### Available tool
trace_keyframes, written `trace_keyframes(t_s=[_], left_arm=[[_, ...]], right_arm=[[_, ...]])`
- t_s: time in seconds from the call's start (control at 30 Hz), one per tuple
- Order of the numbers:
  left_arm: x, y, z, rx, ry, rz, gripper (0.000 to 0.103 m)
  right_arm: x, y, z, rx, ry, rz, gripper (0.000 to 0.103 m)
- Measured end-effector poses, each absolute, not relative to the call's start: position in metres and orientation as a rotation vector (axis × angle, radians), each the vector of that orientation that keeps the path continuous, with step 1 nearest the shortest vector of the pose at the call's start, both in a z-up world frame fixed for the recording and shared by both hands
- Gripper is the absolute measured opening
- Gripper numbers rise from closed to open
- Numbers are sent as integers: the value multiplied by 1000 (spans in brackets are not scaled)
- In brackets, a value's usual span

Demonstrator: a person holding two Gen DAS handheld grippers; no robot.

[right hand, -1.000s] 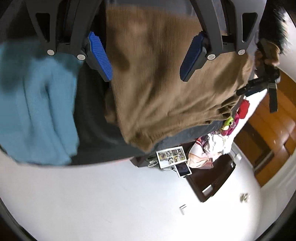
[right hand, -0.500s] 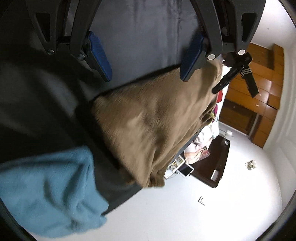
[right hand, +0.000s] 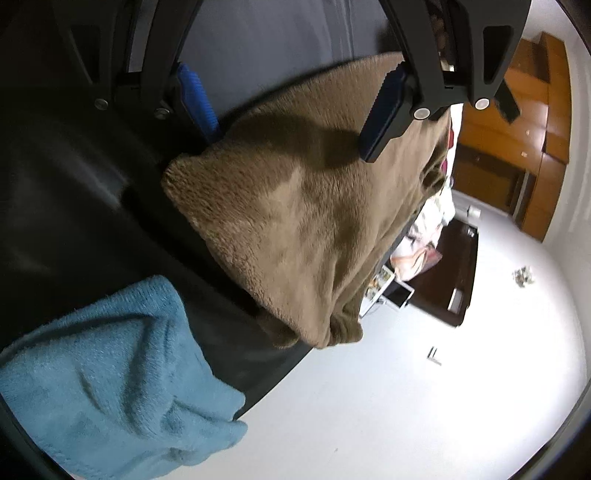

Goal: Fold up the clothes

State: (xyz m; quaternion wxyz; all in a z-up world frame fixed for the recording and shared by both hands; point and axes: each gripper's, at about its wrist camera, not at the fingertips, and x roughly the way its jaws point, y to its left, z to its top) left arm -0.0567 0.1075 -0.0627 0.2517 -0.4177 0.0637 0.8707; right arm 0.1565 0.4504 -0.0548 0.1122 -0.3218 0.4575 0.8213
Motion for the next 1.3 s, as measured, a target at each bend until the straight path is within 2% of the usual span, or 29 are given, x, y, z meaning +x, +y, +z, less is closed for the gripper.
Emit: trace_keyframes(t_s=[0.23, 0.5, 0.63, 0.8, 1.1, 1.3], left_arm=[[-53, 110, -69, -1108, 225, 2377, 102], [-52, 110, -71, -1098, 225, 2377, 102], [-51, 110, -71, -1090, 220, 2380, 102], [-49, 112, -71, -1081, 233, 2389, 102], [-48, 116, -69, -1085, 252, 2414, 102], [-61, 90, -47, -1169, -16, 2326, 102]], right_arm=[[135, 446, -57, -767, 1373, 2322, 77], [116, 434, -53, -685, 1254, 2305, 76], [118, 438, -59, -723, 1274, 2325, 51], [128, 443, -50, -719, 1267, 2385, 34], [125, 409, 15, -645, 902, 2622, 28], [108, 374, 54, -604, 703, 2770, 24]])
